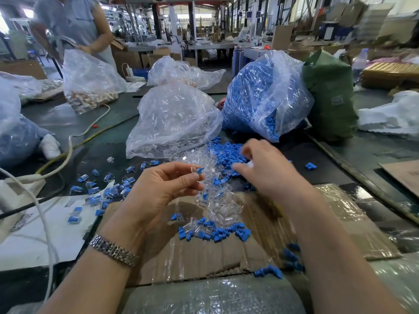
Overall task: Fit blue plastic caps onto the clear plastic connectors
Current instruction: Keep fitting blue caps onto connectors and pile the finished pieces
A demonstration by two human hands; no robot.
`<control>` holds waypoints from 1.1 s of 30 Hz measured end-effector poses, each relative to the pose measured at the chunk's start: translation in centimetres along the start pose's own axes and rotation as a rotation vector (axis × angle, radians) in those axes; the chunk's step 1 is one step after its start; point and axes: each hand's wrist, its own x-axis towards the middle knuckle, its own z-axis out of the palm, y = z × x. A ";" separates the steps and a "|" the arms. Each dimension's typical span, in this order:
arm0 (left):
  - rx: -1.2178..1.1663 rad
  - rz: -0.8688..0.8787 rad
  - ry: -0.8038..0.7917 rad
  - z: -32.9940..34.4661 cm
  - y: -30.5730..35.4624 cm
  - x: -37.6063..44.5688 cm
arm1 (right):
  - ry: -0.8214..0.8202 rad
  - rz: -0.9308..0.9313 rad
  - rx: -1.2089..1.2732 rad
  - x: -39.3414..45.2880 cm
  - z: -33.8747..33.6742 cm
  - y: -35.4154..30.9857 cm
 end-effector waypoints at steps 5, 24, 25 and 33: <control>0.015 0.010 -0.007 0.0 0.1 0.1 | -0.252 0.425 -0.316 0.1 -0.2 2.3; -0.226 0.021 0.175 0.1 0.3 0.5 | -0.647 0.082 0.878 -1.4 -0.6 -1.3; -0.219 0.027 0.180 0.1 0.3 0.5 | -0.694 0.058 0.857 -1.7 -0.7 -1.5; -0.123 0.072 0.166 -0.1 0.0 0.7 | -0.718 -0.052 0.687 -2.3 -0.9 -2.9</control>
